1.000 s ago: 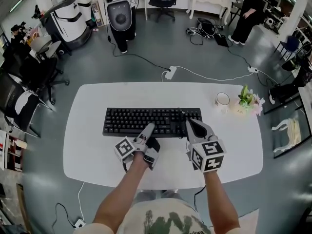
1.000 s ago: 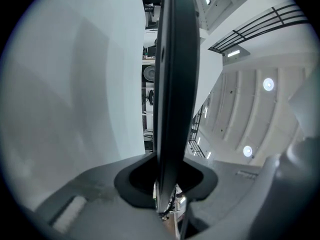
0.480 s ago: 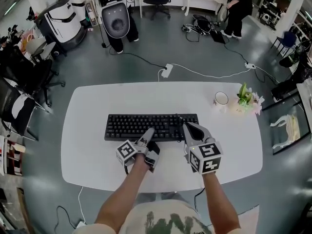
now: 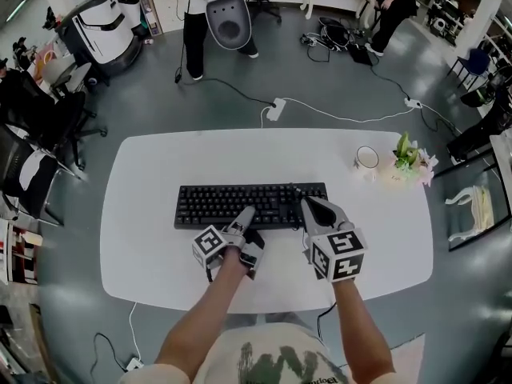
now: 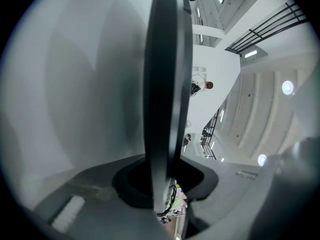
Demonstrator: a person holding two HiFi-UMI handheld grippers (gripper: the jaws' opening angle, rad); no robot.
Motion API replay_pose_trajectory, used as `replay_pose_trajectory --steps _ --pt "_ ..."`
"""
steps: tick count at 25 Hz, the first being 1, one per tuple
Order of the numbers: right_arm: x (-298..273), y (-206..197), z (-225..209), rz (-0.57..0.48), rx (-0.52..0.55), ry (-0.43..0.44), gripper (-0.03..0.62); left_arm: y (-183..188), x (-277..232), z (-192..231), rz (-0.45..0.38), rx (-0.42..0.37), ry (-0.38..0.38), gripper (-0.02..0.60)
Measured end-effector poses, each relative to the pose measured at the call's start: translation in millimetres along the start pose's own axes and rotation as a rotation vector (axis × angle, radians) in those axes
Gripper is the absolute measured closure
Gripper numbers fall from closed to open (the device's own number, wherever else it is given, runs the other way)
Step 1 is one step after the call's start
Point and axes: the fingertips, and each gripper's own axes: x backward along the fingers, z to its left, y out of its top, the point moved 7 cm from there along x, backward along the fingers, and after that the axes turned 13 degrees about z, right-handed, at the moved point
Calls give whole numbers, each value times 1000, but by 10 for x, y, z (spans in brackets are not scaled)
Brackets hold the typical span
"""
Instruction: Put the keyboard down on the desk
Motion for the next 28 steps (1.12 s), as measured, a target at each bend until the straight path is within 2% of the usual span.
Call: replay_pose_trajectory --steps 6,9,11,15,18,24,26,28 --pt "-19 -3 14 11 1 4 594 0 27 22 -5 20 28 470" --pt "-20 0 9 10 1 5 594 -5 9 24 -3 32 55 404" --pt "-21 7 15 11 2 5 595 1 -6 -3 7 37 75 387" --pt "-28 -2 34 15 0 7 594 11 -17 -39 16 51 145 342" --pt "-19 1 12 13 -3 7 595 11 -41 -50 12 82 206 342" --pt "-24 -17 -24 16 -6 6 594 19 -79 -82 0 154 279 318" --pt "-32 -31 -27 20 -5 7 595 23 -89 -103 3 168 312 279" --pt "-36 -36 -31 19 -7 7 595 27 -105 -117 16 173 340 275"
